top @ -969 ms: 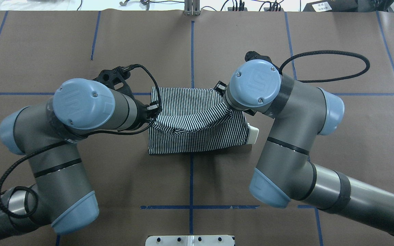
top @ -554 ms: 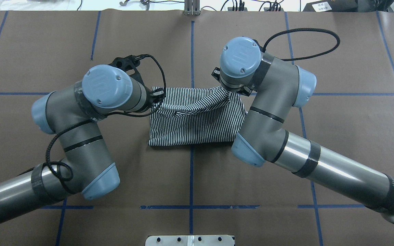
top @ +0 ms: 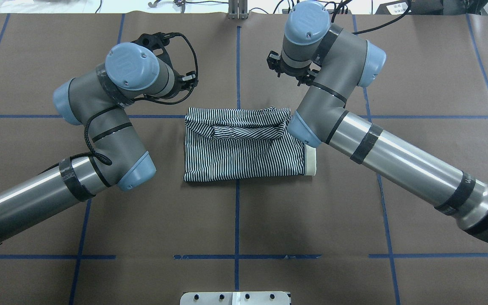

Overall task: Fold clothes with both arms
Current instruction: 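Release the folded edge and raise both grippers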

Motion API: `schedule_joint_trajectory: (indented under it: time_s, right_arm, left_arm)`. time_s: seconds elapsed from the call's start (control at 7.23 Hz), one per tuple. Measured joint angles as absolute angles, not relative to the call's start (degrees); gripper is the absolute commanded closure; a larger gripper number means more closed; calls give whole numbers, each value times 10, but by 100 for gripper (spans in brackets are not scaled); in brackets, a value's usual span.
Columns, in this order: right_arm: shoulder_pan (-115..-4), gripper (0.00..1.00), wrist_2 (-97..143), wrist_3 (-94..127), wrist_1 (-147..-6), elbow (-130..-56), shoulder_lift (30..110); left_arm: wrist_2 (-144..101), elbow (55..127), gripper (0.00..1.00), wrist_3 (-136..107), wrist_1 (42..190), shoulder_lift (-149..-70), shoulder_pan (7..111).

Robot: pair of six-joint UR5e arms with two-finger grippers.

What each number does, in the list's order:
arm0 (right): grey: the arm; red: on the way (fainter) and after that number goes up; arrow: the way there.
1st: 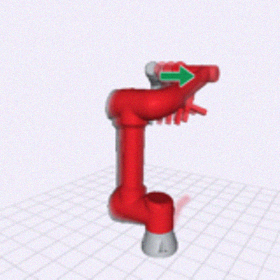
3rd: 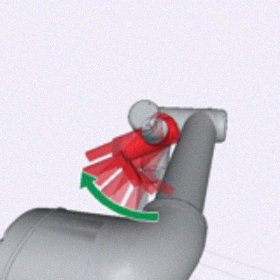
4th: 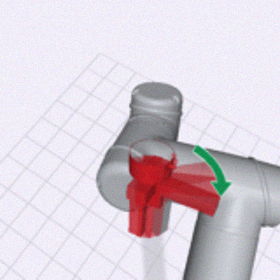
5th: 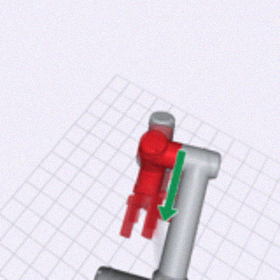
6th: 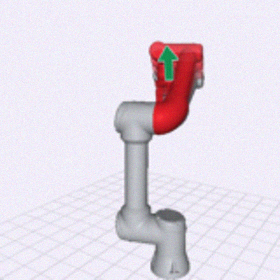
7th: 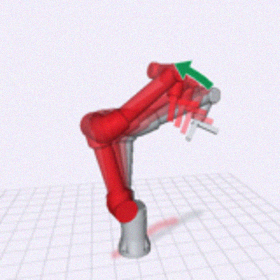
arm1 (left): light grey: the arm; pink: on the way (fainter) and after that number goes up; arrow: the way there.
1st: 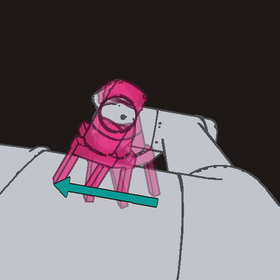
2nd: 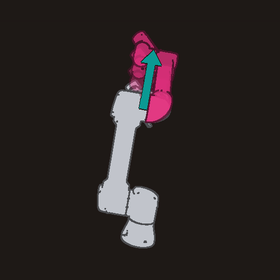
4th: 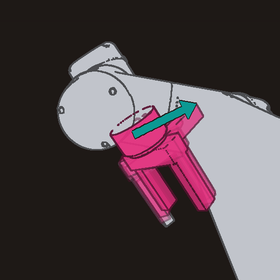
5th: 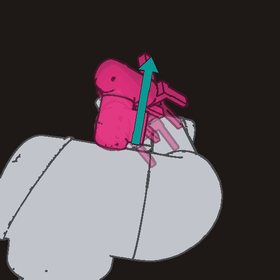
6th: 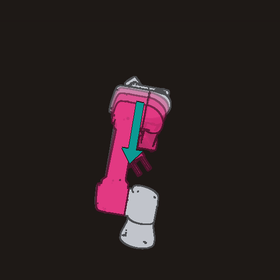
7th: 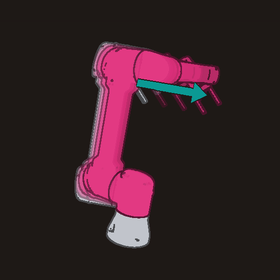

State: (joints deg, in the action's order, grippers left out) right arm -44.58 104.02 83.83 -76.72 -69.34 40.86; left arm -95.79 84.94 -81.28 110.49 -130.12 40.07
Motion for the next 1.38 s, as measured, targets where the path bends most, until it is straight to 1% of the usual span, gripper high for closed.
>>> schedule_joint_trajectory:
  time_s: [0.14,0.28,0.55,0.69,0.97,1.11,1.38]
  right_arm:
    - [-449,0,1047,836,-764,-704,416]
    - [-450,0,1052,835,-763,-736,439]
    - [-451,0,1069,835,-762,-800,481]
    - [-451,0,1074,834,-761,-811,487]
    - [-453,0,1077,836,-761,-819,492]
    - [-453,0,1078,836,-761,-830,503]
    - [-454,0,1083,836,-762,-876,544]
  left_arm:
    - [-973,875,100,-817,1102,-1296,401]
    - [-993,898,100,-826,1092,-1291,388]
    - [-1008,910,100,-819,1054,-1293,327]
    - [-1009,905,100,-802,1045,-1293,302]
    - [-1004,888,100,-764,1047,-1294,287]
    - [-995,873,100,-753,1070,-1297,292]
    - [-989,794,100,-743,1137,-1335,319]
